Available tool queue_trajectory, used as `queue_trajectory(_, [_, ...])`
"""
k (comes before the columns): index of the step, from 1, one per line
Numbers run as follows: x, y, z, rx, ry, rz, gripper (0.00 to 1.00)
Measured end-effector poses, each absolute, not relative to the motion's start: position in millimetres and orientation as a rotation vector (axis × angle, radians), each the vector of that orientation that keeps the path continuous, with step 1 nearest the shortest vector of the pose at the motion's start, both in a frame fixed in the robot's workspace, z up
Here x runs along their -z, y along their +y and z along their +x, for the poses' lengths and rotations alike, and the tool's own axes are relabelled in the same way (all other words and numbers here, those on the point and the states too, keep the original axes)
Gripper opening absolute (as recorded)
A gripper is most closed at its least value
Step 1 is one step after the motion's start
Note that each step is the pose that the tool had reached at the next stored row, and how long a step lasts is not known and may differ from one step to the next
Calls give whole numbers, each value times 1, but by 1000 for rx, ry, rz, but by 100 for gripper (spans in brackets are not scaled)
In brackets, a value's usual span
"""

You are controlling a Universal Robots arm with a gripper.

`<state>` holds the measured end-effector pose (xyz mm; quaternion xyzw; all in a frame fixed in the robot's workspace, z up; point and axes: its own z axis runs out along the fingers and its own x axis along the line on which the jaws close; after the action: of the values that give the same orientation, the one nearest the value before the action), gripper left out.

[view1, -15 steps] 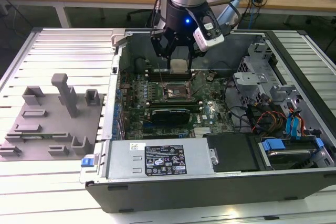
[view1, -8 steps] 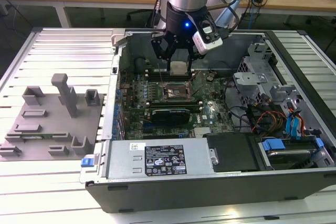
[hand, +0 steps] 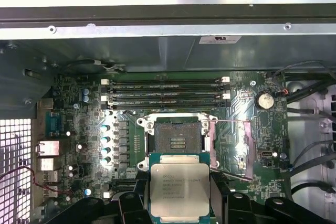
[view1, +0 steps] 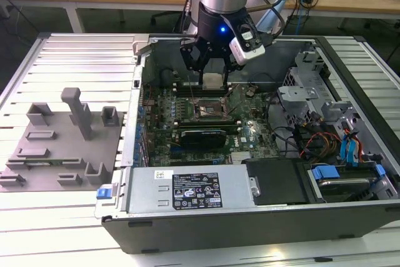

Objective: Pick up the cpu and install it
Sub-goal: 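Place the cpu into insertion slot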

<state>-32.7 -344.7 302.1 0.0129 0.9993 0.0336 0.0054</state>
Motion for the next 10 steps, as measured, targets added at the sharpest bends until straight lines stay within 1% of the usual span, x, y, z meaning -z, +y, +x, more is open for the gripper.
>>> queue_trajectory(7, [-302, -345, -33, -105, 3128, 49, 55])
queue_trajectory(10, [-302, -345, -33, -104, 3122, 168, 55])
